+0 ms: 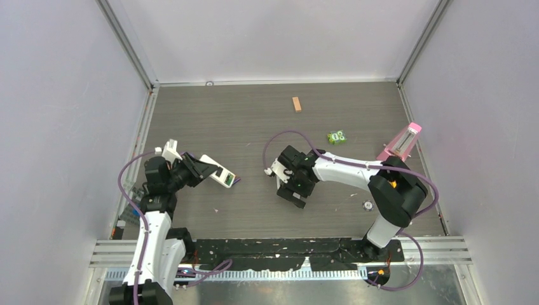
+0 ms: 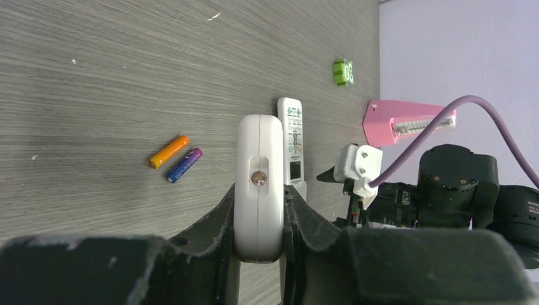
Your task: Load the batteries into the remote control
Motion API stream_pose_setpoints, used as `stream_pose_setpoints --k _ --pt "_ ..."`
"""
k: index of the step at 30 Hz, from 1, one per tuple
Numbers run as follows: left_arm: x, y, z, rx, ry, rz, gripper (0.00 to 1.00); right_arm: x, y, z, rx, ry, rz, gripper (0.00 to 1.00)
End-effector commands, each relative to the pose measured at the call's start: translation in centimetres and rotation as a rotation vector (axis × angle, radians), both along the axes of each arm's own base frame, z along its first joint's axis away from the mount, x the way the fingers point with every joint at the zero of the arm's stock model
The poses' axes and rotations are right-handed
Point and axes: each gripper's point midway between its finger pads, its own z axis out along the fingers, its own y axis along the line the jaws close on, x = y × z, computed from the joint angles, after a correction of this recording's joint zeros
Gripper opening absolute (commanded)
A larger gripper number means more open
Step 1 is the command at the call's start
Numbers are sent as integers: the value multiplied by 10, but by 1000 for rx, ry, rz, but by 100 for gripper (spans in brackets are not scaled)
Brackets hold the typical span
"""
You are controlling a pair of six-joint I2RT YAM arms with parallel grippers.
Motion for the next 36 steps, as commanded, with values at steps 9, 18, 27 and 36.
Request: stream_pose_setpoints --k 9,18,27,36 --pt "12 2 18 -4 -50 -2 0 20 28 -2 62 -43 116 80" --pt "11 2 14 -3 -43 -2 0 25 31 -3 67 -72 111 64" --pt "10 1 14 -4 -46 -13 0 15 33 2 70 -48 120 37" --pt "3 -10 10 -61 -74 -65 0 -6 53 74 342 -95 94 35"
